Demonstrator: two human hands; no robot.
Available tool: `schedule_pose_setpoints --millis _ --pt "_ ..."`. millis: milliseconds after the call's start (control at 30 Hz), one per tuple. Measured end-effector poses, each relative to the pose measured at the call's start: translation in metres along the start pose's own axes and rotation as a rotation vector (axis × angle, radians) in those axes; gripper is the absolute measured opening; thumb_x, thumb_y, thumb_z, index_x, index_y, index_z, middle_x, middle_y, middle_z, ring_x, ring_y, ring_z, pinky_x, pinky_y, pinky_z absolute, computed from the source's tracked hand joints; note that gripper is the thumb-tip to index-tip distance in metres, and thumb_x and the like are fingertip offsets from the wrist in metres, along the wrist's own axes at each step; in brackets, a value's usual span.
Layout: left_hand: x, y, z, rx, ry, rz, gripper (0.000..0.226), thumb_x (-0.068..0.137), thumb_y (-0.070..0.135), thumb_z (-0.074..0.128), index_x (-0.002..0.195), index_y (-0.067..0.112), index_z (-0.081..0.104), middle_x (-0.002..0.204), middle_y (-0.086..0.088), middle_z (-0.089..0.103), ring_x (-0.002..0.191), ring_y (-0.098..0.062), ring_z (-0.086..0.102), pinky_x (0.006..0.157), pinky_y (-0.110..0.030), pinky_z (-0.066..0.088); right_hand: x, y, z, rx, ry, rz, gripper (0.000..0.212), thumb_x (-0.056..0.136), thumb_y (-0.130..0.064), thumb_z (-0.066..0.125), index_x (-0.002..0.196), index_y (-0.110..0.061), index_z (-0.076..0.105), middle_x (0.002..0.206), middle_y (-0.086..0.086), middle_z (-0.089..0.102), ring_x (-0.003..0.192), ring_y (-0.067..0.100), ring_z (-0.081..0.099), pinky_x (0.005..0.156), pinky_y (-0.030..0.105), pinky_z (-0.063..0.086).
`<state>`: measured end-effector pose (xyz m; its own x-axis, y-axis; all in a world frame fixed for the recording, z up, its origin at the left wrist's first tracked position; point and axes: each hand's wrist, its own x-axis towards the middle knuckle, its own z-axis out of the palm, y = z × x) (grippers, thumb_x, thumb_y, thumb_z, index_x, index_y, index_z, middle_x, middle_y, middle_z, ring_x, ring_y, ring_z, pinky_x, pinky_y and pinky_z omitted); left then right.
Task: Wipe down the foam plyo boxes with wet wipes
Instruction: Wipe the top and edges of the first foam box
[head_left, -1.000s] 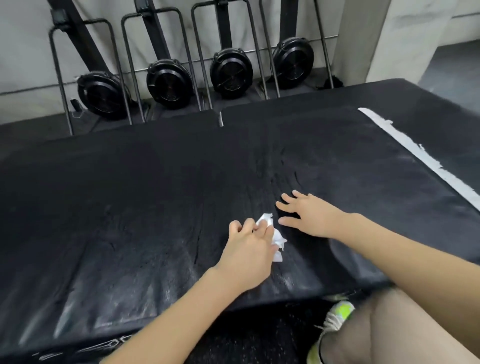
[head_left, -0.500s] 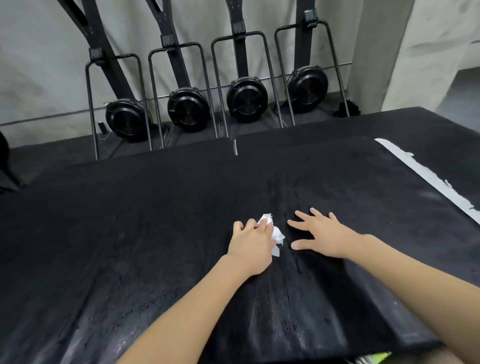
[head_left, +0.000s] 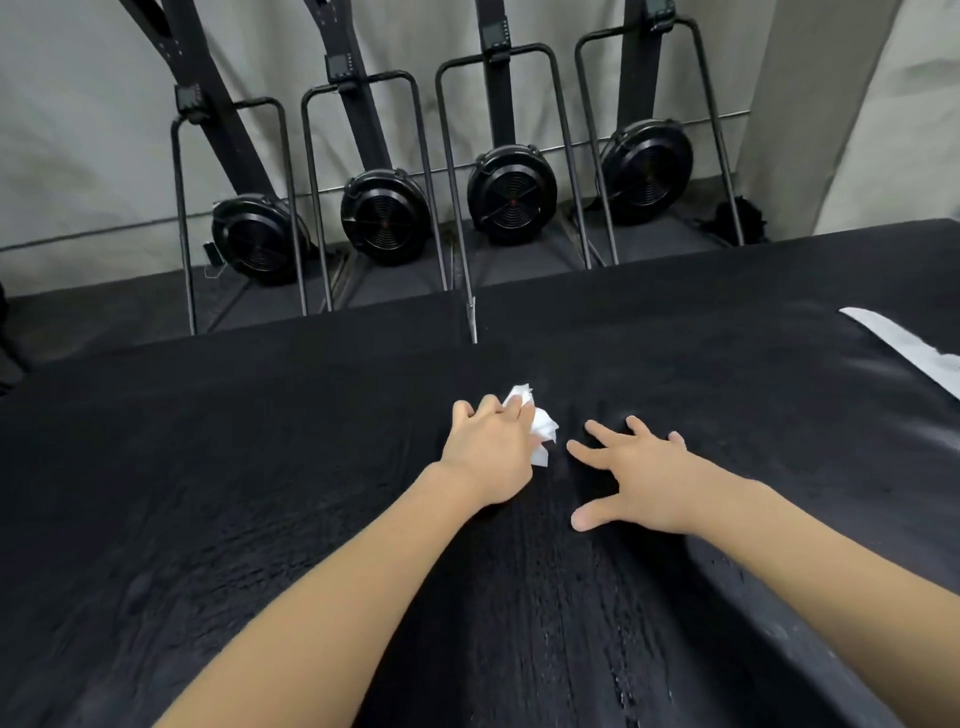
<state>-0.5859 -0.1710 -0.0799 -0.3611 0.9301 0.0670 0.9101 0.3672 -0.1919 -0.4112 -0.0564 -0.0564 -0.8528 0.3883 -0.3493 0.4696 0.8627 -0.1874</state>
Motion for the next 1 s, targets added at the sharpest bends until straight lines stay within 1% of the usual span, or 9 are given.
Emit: schedule_pose_setpoints --millis 233,367,533,633,700,767,800,900,1000 --pt "0.071 -0.028 0.006 0.086 -0.099 -0.109 0.053 0.094 0.019 0.037 0.147 0.018 0.04 0.154 0.0 0.031 0.103 -0.027 0.036 0.075 -0.042 0.023 0.015 -0.003 0.0 -0.045 -0.022 0.027 0.094 0.081 -0.078 0.051 0.158 -0.039 0.013 0.166 -0.009 0.005 0.151 0.039 -0.004 0.113 0.07 0.012" --pt "0.1 -0.034 0.003 0.081 -0.173 -0.172 0.05 0.098 0.022 0.032 0.148 0.014 0.039 0.156 -0.008 0.027 0.119 -0.032 0.035 0.08 -0.046 0.024 0.014 -0.003 0.001 -0.026 -0.024 0.039 0.095 0.08 -0.079 0.053 0.158 -0.04 0.013 0.166 -0.01 0.004 0.151 0.038 -0.006 0.114 0.07 0.01" --pt "0.118 -0.033 -0.001 0.027 -0.189 -0.215 0.046 0.095 0.016 0.034 0.14 0.017 0.047 0.151 -0.007 0.033 0.12 -0.032 0.036 0.088 -0.048 0.031 0.015 -0.007 -0.002 -0.029 -0.031 0.044 0.096 0.079 -0.078 0.055 0.157 -0.041 0.015 0.165 -0.01 0.008 0.151 0.037 -0.004 0.113 0.07 0.011" --pt "0.118 -0.022 0.005 -0.102 -0.082 -0.109 0.047 0.098 0.02 0.039 0.145 0.018 0.039 0.154 0.0 0.033 0.108 -0.027 0.039 0.083 -0.045 0.032 0.014 -0.007 -0.004 -0.032 -0.033 0.04 0.095 0.079 -0.079 0.055 0.157 -0.04 0.016 0.165 -0.009 0.01 0.151 0.037 -0.002 0.112 0.07 0.012" --pt "0.106 -0.018 0.006 -0.274 -0.053 0.046 0.049 0.101 0.025 0.038 0.15 0.025 0.032 0.138 0.004 0.051 0.116 -0.025 0.04 0.098 -0.047 0.029 0.014 -0.007 -0.003 -0.03 -0.027 0.036 0.096 0.078 -0.08 0.054 0.157 -0.04 0.016 0.165 -0.009 0.01 0.151 0.037 -0.002 0.113 0.07 0.013" --pt "0.087 -0.025 0.004 -0.357 -0.04 0.181 0.046 0.103 0.026 0.035 0.148 0.033 0.036 0.123 0.007 0.061 0.121 -0.019 0.039 0.107 -0.038 0.016 0.014 -0.006 -0.002 -0.037 -0.021 0.034 0.096 0.078 -0.081 0.053 0.157 -0.041 0.016 0.165 -0.01 0.01 0.151 0.037 -0.002 0.113 0.07 0.013" --pt "0.078 -0.034 0.004 -0.359 -0.024 0.224 0.045 0.103 0.026 0.035 0.147 0.037 0.038 0.127 0.009 0.061 0.123 -0.015 0.039 0.107 -0.031 0.011 0.014 -0.006 -0.002 -0.038 -0.022 0.034 0.096 0.078 -0.081 0.052 0.157 -0.041 0.016 0.165 -0.01 0.009 0.151 0.037 -0.003 0.113 0.07 0.012" --pt "0.059 -0.07 0.012 -0.331 -0.003 0.198 0.047 0.106 0.03 0.034 0.15 0.045 0.032 0.137 0.016 0.055 0.126 -0.003 0.035 0.105 -0.024 0.006 0.015 -0.006 -0.002 -0.037 -0.032 0.031 0.096 0.079 -0.08 0.053 0.157 -0.041 0.014 0.166 -0.009 0.006 0.151 0.037 -0.005 0.114 0.071 0.01" --pt "0.068 -0.081 0.014 -0.215 -0.01 0.056 0.047 0.107 0.032 0.03 0.154 0.035 0.03 0.133 0.012 0.056 0.124 -0.009 0.038 0.107 -0.036 0.017 0.015 -0.007 -0.003 -0.015 -0.03 0.037 0.095 0.079 -0.077 0.057 0.157 -0.04 0.017 0.166 -0.009 0.009 0.151 0.038 -0.004 0.113 0.071 0.008"
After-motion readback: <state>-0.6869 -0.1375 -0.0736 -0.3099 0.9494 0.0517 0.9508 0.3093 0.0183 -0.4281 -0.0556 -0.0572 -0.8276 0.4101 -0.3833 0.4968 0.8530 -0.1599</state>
